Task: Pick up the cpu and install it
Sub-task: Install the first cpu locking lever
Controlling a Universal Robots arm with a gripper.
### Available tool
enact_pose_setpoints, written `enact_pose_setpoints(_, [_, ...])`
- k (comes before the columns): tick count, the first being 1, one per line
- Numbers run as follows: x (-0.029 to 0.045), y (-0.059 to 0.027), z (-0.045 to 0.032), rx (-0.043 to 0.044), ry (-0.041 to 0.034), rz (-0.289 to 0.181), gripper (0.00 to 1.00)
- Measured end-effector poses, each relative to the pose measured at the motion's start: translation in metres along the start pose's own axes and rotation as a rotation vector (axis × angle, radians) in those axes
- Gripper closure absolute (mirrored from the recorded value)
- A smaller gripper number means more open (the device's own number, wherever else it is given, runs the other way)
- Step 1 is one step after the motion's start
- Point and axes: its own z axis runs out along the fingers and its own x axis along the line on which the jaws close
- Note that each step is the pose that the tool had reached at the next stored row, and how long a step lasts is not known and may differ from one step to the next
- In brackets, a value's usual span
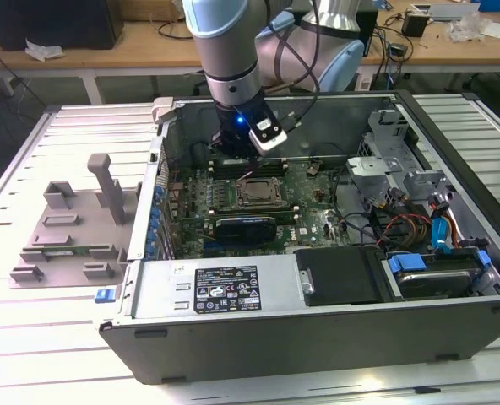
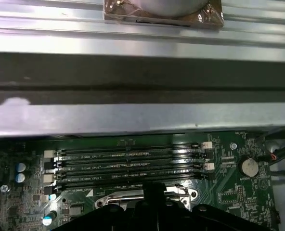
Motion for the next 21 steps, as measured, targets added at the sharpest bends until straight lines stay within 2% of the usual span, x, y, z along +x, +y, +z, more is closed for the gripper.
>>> enact_pose_setpoints(6, [0.0001, -0.0017, 0.0103, 0.0137, -0.0132, 0.077, 0.89])
enact_pose_setpoints(10, [-0.0056, -0.0015, 0.0123, 0.0149, -0.0146, 0.085, 0.89])
enact_pose_setpoints(19, [-0.0050, 0.0079, 0.0154, 0.0153, -0.0152, 0.088, 0.89])
enact_pose_setpoints(21, [-0.0046, 0.0081, 0.0170, 0.0151, -0.0174, 0.087, 0.89])
